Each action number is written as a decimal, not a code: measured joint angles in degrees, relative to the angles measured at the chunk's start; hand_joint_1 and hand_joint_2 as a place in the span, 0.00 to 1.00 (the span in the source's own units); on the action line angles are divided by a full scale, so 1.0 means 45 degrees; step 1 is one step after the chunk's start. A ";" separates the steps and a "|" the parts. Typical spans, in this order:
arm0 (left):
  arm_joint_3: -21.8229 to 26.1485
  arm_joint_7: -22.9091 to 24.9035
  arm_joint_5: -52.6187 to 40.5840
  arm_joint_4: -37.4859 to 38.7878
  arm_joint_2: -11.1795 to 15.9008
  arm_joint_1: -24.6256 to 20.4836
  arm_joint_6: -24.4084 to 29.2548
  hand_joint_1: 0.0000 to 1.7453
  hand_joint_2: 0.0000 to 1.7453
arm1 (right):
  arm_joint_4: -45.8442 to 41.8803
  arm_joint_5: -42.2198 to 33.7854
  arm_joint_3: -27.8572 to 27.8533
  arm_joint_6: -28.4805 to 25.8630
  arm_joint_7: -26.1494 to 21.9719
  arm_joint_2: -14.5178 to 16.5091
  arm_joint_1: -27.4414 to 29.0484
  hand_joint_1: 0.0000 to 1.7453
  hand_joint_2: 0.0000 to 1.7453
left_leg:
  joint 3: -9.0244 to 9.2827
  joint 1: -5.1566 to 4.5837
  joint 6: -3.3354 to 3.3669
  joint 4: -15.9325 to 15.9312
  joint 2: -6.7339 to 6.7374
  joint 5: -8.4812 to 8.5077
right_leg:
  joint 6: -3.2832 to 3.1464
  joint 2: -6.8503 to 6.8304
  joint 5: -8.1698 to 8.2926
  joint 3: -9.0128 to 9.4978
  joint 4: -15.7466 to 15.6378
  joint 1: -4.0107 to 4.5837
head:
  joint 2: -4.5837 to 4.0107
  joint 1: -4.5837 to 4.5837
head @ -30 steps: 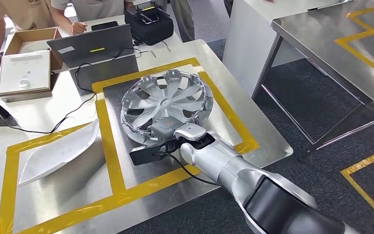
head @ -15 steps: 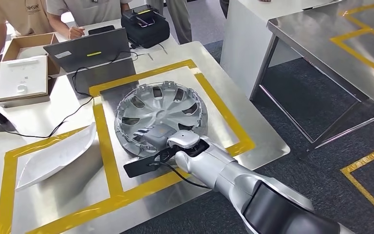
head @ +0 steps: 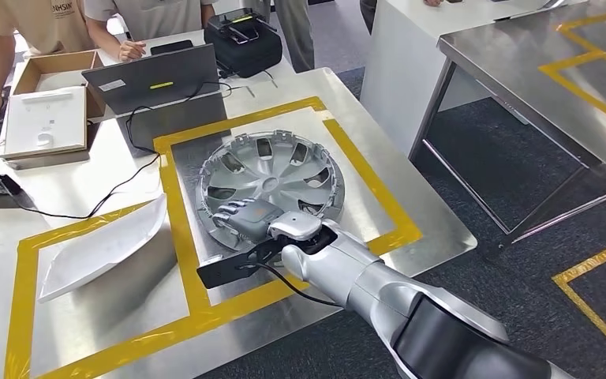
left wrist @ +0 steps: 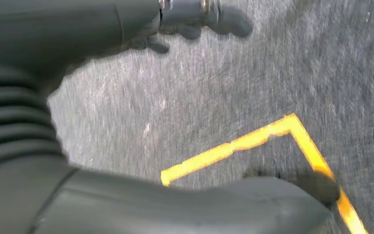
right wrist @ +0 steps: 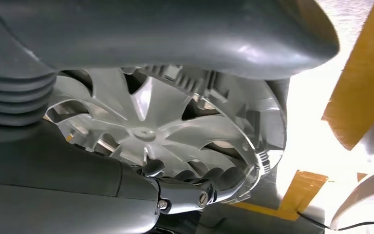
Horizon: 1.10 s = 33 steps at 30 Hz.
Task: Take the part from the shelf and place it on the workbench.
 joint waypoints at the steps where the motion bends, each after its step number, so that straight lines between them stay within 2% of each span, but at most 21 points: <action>1: 0.0000 0.0001 0.0000 0.0001 0.0000 0.0002 -0.0004 0.00 0.00 | -0.0001 -0.0060 0.0009 -0.0011 0.0023 0.0004 -0.0019 0.00 0.25 | -0.0001 -0.0006 -0.0087 -0.0027 0.0002 0.0018 | -0.0026 0.0002 -0.0027 0.0016 -0.0104 0.0040 | 0.0000 0.0000; 4: 0.0000 0.0001 -0.0018 0.0000 0.0012 -0.0009 -0.0023 0.00 0.00 | -0.0004 -0.0235 0.0029 -0.0022 0.0126 0.0009 -0.0051 0.00 1.00 | -0.0033 0.0014 -0.0323 0.0026 0.0021 -0.0056 | -0.0188 0.0010 0.0119 0.0095 -0.0271 -0.0019 | 0.0000 -0.0001; 6: 0.0000 0.0002 -0.0055 -0.0002 0.0018 -0.0015 -0.0073 0.00 0.00 | -0.0006 -0.0344 0.0035 0.0010 0.0157 0.0010 -0.0085 0.00 1.00 | -0.0431 0.0032 -0.0421 0.0918 0.0029 -0.0620 | -0.0297 -0.0006 0.0199 0.0154 -0.0365 -0.0089 | 0.0000 -0.0023; 8: 0.0000 0.0021 -0.0097 0.0000 0.0033 -0.0004 -0.0114 0.00 0.00 | -0.0006 -0.0442 0.0040 0.0055 0.0210 0.0000 -0.0078 0.00 1.00 | -0.1154 0.0044 -0.0518 0.2533 0.0026 -0.1396 | -0.0357 -0.0012 0.0196 0.0144 -0.0356 -0.0091 | 0.0000 -0.0033; 9: 0.0000 0.0032 -0.0109 0.0001 0.0046 0.0008 -0.0113 0.00 0.00 | -0.0006 -0.0458 0.0047 0.0057 0.0281 -0.0006 -0.0057 0.00 1.00 | -0.1418 0.0067 -0.0582 0.3127 0.0027 -0.1573 | -0.0375 -0.0015 0.0189 0.0140 -0.0344 -0.0094 | 0.0000 -0.0030; 10: 0.0000 0.0039 -0.0116 0.0002 0.0056 0.0020 -0.0107 0.00 0.00 | -0.0006 -0.0454 0.0056 0.0043 0.0368 -0.0012 -0.0040 0.00 1.00 | -0.1490 0.0105 -0.0662 0.3312 0.0029 -0.1516 | -0.0388 -0.0015 0.0178 0.0134 -0.0321 -0.0106 | 0.0000 -0.0030; 11: 0.0000 0.0036 -0.0118 0.0002 0.0064 0.0027 -0.0100 0.00 0.00 | -0.0006 -0.0453 0.0066 0.0021 0.0451 -0.0016 -0.0031 0.00 0.75 | -0.1310 0.0164 -0.0761 0.2989 0.0036 -0.1226 | -0.0383 -0.0011 0.0160 0.0131 -0.0283 -0.0130 | 0.0000 -0.0030; 13: 0.0000 0.0013 -0.0129 0.0002 0.0057 0.0019 -0.0087 0.00 0.00 | -0.0006 -0.0542 0.0077 -0.0004 0.0531 -0.0018 -0.0041 0.00 0.25 | -0.0451 0.0314 -0.0995 0.1367 0.0059 -0.0487 | -0.0293 0.0011 0.0066 0.0100 -0.0122 -0.0184 | 0.0000 -0.0033; 14: 0.0000 0.0004 -0.0138 0.0001 0.0039 0.0006 -0.0085 0.00 0.00 | -0.0006 -0.0612 0.0080 -0.0004 0.0537 -0.0019 -0.0058 0.00 0.00 | -0.0082 0.0365 -0.0951 0.0655 0.0032 -0.0253 | -0.0226 0.0027 -0.0013 0.0051 0.0007 -0.0167 | 0.0000 -0.0046; 15: 0.0000 0.0001 -0.0148 0.0001 0.0017 -0.0007 -0.0083 0.00 0.00 | -0.0006 -0.0684 0.0085 -0.0006 0.0530 -0.0021 -0.0076 0.00 0.00 | 0.0138 0.0385 -0.0870 0.0216 0.0010 -0.0183 | -0.0174 0.0041 -0.0058 -0.0006 0.0105 -0.0132 | 0.0000 -0.0047; 17: 0.0000 0.0003 -0.0160 0.0001 -0.0011 -0.0019 -0.0066 0.00 0.00 | -0.0005 -0.0768 0.0097 -0.0013 0.0525 -0.0025 -0.0106 0.00 0.00 | 0.0173 0.0359 -0.0593 0.0070 -0.0052 -0.0207 | -0.0120 0.0060 -0.0071 -0.0083 0.0161 -0.0062 | 0.0000 -0.0051; 22: 0.0005 -0.0009 -0.0160 0.0002 0.0002 0.0012 -0.0012 0.00 0.00 | -0.0004 -0.0917 0.0107 -0.0324 0.0599 -0.0038 -0.0189 0.00 0.00 | 0.0135 0.0300 -0.0506 0.0075 -0.0061 -0.0213 | 0.0029 0.0061 0.0051 -0.0020 -0.0038 -0.0080 | 0.0000 -0.0040; 26: 0.0009 -0.0102 -0.0101 0.0002 0.0005 0.0039 -0.0015 0.00 0.00 | -0.0418 -0.1409 0.0016 -0.1411 0.0635 -0.0111 -0.0373 0.00 0.00 | 0.0130 0.0274 -0.0481 0.0077 -0.0058 -0.0210 | 0.0093 0.0063 0.0086 -0.0018 -0.0075 -0.0092 | 0.0000 -0.0044; 30: 0.0015 -0.0172 -0.0051 0.0002 0.0041 0.0104 -0.0105 0.00 0.00 | -0.2573 -0.2064 -0.0722 -0.2584 0.0877 -0.0634 -0.0480 0.00 0.00 | 0.0129 0.0270 -0.0469 0.0072 -0.0059 -0.0201 | 0.0119 0.0061 0.0096 -0.0028 -0.0079 -0.0094 | 0.0000 -0.0045; 33: 0.0051 -0.0174 -0.0013 0.0002 0.0055 0.0196 -0.0065 0.00 0.00 | -0.4681 -0.2438 -0.1634 -0.2977 0.1021 -0.1125 -0.0656 0.00 0.00 | 0.0137 0.0270 -0.0468 0.0058 -0.0058 -0.0198 | 0.0121 0.0061 0.0096 -0.0034 -0.0078 -0.0094 | 0.0000 -0.0046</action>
